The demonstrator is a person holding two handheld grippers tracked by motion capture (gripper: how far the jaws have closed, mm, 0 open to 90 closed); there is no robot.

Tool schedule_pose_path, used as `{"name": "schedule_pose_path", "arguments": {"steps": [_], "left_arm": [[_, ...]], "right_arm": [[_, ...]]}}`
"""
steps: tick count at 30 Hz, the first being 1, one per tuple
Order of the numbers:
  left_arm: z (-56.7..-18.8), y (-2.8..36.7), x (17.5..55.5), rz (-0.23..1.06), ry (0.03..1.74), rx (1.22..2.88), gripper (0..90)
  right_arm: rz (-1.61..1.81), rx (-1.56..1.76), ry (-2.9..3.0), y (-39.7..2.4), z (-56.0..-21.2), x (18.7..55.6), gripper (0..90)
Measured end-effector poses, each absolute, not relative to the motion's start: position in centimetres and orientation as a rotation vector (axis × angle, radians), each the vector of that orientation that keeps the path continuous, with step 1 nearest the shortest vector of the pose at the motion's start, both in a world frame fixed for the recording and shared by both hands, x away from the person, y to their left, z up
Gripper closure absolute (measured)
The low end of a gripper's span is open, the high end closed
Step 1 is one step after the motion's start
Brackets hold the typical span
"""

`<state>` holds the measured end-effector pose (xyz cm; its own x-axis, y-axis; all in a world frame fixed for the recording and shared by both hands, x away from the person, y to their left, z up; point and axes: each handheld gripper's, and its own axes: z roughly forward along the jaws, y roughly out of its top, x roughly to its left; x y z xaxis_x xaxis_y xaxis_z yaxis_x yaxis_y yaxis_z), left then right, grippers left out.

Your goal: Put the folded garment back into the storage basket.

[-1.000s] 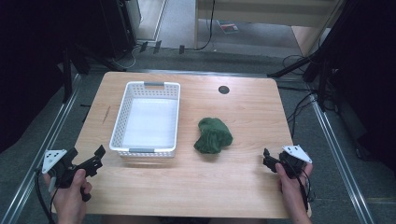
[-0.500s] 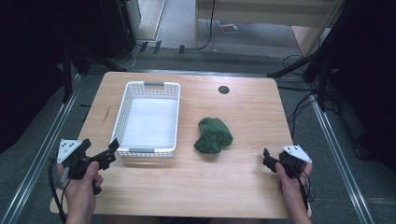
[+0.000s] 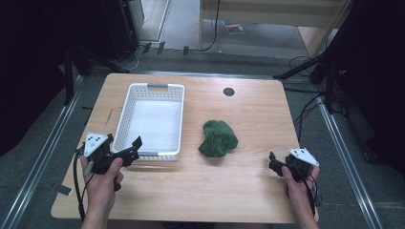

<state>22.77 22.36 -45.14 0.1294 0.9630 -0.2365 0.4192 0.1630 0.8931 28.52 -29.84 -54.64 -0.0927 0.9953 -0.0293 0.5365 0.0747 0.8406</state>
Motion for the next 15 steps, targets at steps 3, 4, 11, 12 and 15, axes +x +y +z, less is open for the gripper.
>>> {"name": "schedule_pose_path", "arguments": {"steps": [3,4,11,12,15], "left_arm": [[-45.1,21.5,23.2,0.694,1.450,1.432,2.2],[-45.1,21.2,23.3,0.689,1.448,1.439,2.2],[-44.9,19.1,24.0,0.666,1.413,1.475,2.1],[-44.9,18.7,24.3,0.660,1.408,1.482,2.1],[-44.9,18.4,24.5,0.656,1.404,1.482,2.1]], "right_arm": [[0.901,1.537,1.704,-29.8,-54.6,28.5,13.4],[0.901,1.537,1.704,-29.8,-54.6,28.5,13.4],[0.902,1.537,1.704,-29.9,-54.6,28.5,13.4],[0.902,1.538,1.705,-29.9,-54.6,28.5,13.4],[0.903,1.539,1.705,-29.9,-54.6,28.5,13.4]]}}
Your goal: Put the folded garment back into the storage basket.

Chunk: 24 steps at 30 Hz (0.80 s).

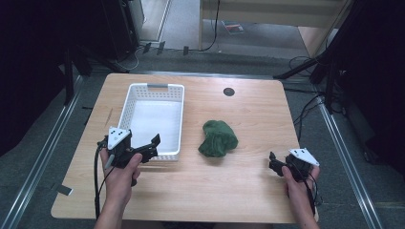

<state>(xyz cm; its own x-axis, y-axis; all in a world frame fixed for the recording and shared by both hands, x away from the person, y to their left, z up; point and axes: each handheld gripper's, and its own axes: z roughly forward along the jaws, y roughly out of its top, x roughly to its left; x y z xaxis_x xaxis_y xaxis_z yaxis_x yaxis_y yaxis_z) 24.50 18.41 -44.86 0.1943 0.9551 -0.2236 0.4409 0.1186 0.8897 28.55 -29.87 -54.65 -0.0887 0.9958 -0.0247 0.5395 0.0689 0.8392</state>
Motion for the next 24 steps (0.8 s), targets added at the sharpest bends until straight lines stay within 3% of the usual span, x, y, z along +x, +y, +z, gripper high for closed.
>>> {"name": "schedule_pose_path", "arguments": {"steps": [24], "left_arm": [[-44.5,12.9,26.6,0.589,1.338,1.542,2.2]], "right_arm": [[0.893,1.546,1.695,-29.8,-54.6,28.6,11.9]]}}
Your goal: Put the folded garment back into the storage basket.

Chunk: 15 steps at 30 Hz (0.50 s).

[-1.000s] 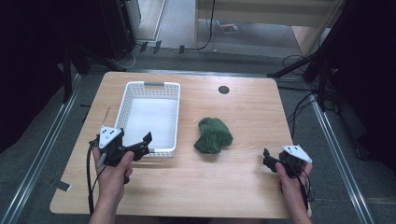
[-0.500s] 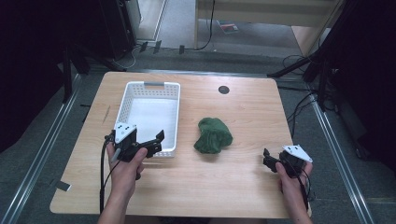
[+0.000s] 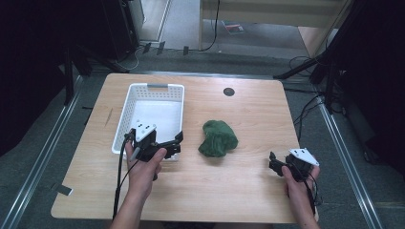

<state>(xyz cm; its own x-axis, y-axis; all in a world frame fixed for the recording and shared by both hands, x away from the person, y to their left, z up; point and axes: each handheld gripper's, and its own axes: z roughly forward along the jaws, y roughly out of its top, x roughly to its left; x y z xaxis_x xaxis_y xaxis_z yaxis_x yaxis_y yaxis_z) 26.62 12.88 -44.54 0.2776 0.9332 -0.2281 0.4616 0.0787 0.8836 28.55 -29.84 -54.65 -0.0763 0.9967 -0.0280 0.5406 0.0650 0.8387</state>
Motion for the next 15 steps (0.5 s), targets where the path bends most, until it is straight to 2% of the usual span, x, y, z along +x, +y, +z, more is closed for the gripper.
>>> {"name": "schedule_pose_path", "arguments": {"steps": [15], "left_arm": [[-44.6,9.3,27.7,0.545,1.299,1.590,2.1]], "right_arm": [[0.889,1.545,1.704,-29.8,-54.6,28.5,9.1]]}}
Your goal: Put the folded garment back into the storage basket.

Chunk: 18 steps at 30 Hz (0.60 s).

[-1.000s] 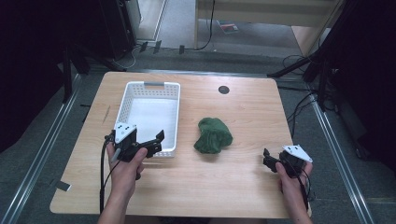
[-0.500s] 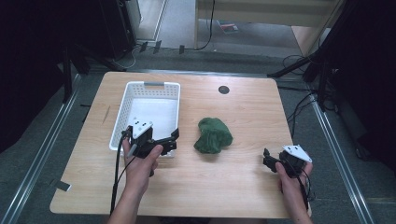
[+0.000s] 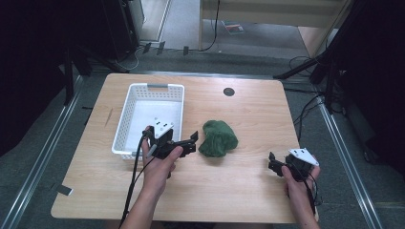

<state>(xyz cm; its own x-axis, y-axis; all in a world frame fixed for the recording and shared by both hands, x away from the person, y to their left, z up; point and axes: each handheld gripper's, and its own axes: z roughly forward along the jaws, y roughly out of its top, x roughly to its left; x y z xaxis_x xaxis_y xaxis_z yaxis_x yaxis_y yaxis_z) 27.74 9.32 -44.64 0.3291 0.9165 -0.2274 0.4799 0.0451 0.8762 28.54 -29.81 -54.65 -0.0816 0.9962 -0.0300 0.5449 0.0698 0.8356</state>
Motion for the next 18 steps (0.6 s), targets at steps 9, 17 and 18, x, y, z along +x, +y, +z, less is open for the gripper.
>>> {"name": "schedule_pose_path", "arguments": {"steps": [9,17,18], "left_arm": [[-44.8,6.5,28.7,0.526,1.278,1.629,2.1],[-45.5,4.1,29.7,0.492,1.266,1.679,1.2],[-45.6,3.8,29.8,0.489,1.266,1.688,1.0]], "right_arm": [[0.889,1.547,1.709,-29.8,-54.7,28.6,8.8],[0.889,1.550,1.707,-29.8,-54.7,28.6,6.9],[0.889,1.549,1.708,-29.8,-54.7,28.6,6.6]]}}
